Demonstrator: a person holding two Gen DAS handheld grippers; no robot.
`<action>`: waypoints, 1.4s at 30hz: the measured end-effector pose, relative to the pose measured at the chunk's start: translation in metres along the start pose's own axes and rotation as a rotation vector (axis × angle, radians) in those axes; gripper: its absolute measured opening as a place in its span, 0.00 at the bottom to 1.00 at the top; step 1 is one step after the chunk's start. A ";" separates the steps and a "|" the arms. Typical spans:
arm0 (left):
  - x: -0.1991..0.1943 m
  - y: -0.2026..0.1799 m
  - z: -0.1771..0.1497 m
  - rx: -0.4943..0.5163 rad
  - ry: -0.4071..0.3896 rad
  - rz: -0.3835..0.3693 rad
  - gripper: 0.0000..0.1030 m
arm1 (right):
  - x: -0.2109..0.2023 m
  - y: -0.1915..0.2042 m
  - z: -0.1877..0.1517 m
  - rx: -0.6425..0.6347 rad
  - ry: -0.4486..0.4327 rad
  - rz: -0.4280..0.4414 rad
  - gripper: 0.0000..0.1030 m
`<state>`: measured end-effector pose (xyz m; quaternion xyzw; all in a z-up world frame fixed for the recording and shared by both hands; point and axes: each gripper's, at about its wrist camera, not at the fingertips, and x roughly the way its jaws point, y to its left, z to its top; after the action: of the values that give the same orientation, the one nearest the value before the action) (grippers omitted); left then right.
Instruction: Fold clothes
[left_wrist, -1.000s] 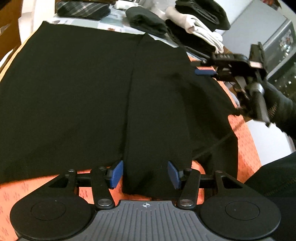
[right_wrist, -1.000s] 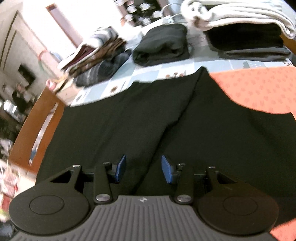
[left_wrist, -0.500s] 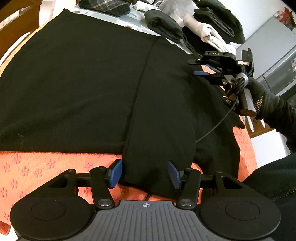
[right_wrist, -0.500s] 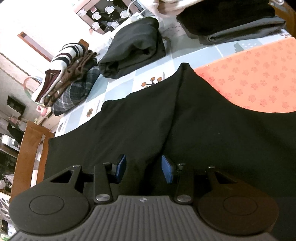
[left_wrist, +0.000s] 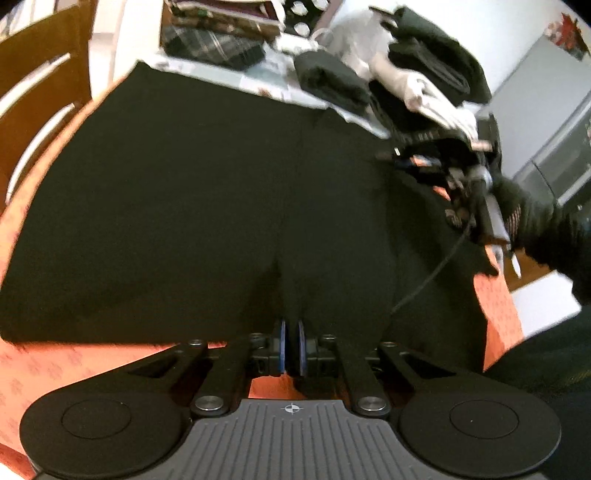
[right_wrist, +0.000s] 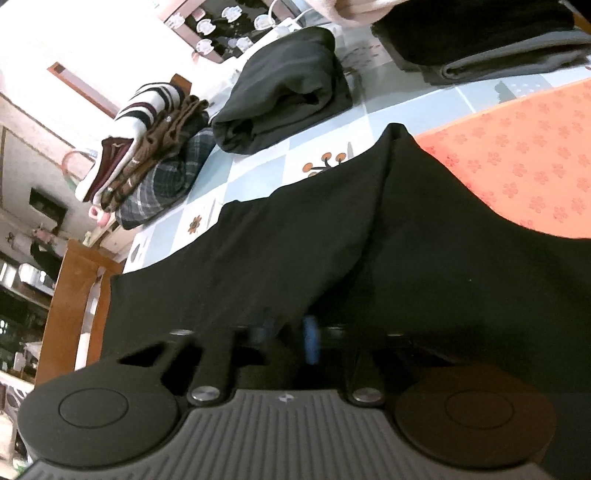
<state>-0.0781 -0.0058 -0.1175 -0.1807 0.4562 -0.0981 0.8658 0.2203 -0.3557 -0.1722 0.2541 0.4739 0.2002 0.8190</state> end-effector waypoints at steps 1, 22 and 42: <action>-0.003 0.001 0.004 -0.005 -0.012 -0.004 0.09 | -0.004 0.002 0.002 -0.010 -0.005 0.002 0.05; 0.002 -0.019 0.059 0.146 0.082 -0.274 0.09 | -0.118 0.033 -0.130 -0.043 0.071 0.071 0.52; -0.015 -0.021 0.070 0.151 0.093 -0.416 0.11 | -0.115 0.044 -0.266 0.629 -0.226 0.413 0.06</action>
<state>-0.0290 -0.0042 -0.0621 -0.2010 0.4400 -0.3169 0.8159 -0.0714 -0.3263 -0.1804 0.6033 0.3577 0.1764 0.6906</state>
